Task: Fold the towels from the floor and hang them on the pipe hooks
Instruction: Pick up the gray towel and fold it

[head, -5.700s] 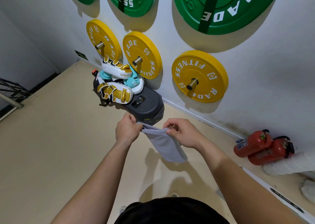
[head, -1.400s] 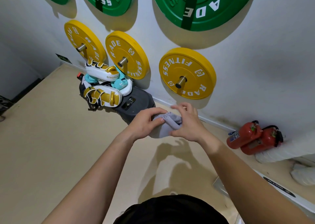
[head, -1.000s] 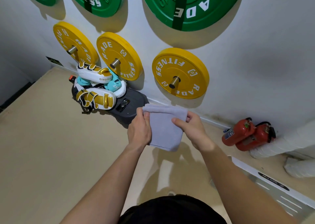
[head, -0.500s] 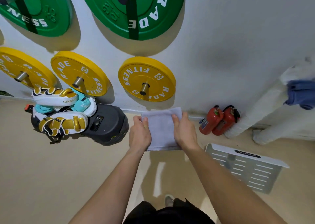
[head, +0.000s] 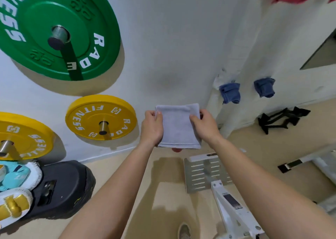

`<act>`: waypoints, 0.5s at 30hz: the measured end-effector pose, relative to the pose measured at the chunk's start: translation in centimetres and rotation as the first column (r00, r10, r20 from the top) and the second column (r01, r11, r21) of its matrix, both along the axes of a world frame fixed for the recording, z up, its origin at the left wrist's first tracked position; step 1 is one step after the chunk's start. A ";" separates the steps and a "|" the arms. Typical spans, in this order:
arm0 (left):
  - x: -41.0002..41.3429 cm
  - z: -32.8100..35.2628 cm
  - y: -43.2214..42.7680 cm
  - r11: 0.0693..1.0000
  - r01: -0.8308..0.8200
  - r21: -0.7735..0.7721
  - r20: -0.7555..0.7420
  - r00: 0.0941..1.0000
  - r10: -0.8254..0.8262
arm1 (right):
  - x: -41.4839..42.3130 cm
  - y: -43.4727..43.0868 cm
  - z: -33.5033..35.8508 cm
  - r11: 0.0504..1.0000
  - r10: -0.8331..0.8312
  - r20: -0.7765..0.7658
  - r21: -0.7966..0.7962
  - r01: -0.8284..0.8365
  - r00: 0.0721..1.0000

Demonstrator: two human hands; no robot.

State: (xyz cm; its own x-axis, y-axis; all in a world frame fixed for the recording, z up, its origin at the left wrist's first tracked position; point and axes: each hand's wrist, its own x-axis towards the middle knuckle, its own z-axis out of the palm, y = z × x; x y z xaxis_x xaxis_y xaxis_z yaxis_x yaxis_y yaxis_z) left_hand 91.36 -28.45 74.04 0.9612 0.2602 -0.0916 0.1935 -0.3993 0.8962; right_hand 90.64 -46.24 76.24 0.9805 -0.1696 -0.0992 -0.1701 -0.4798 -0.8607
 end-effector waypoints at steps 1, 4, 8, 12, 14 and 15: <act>0.8 0.8 -1.1 1.000 0.030 -0.001 0.002 1.000 -0.030 | 0.3 -1.2 0.8 1.000 -0.018 0.017 0.011 0.018 1.000; 3.4 3.4 -4.8 0.995 0.084 -0.053 0.005 0.996 -0.084 | 1.6 -5.3 3.2 0.998 -0.067 0.068 0.023 0.066 0.995; 7.0 6.8 -10.2 0.983 0.153 -0.101 0.057 0.987 -0.148 | 4.3 -11.2 6.1 0.996 -0.092 0.135 -0.002 0.093 0.987; 11.6 10.1 -16.0 0.976 0.198 -0.090 0.120 0.975 -0.186 | 8.3 -17.6 8.8 0.995 -0.091 0.201 -0.018 0.096 0.975; 14.2 12.3 -18.9 0.975 0.204 -0.091 0.153 0.970 -0.189 | 10.5 -20.8 10.8 0.996 -0.085 0.250 -0.011 0.090 0.965; 15.4 13.5 -20.5 0.973 0.210 -0.093 0.169 0.967 -0.192 | 11.5 -22.5 11.9 0.996 -0.083 0.280 -0.013 0.090 0.956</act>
State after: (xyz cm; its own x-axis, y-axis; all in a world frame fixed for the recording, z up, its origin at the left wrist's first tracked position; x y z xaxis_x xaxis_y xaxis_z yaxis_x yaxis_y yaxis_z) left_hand 106.77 -48.91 87.54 0.9972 0.0570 0.0484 -0.0281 -0.3133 0.9492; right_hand 102.11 -68.70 88.10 0.9500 -0.2542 0.1812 0.0327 -0.4961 -0.8676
